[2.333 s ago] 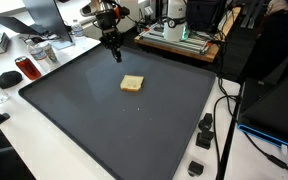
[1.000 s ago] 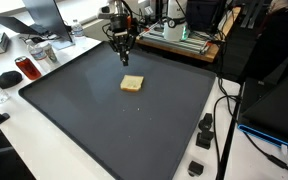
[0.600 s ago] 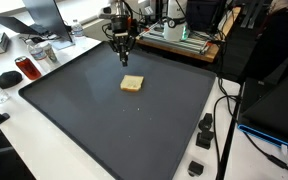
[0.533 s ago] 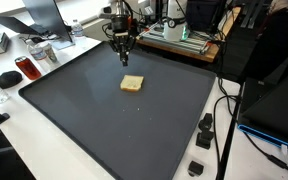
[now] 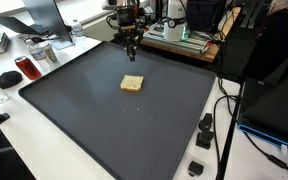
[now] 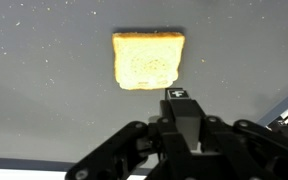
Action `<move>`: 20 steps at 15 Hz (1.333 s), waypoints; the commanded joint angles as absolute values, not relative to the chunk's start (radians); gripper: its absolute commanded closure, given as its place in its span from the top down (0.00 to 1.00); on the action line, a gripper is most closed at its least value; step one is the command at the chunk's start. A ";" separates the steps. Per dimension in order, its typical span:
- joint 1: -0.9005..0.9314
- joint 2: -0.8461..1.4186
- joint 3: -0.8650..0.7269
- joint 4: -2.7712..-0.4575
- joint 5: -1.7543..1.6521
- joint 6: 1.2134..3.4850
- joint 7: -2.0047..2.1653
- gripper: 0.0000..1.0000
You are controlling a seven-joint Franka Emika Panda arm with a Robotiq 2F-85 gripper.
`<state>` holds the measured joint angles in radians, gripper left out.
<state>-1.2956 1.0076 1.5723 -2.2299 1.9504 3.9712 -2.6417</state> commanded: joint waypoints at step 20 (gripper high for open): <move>-0.635 0.908 0.968 -1.761 2.154 4.061 -2.721 0.06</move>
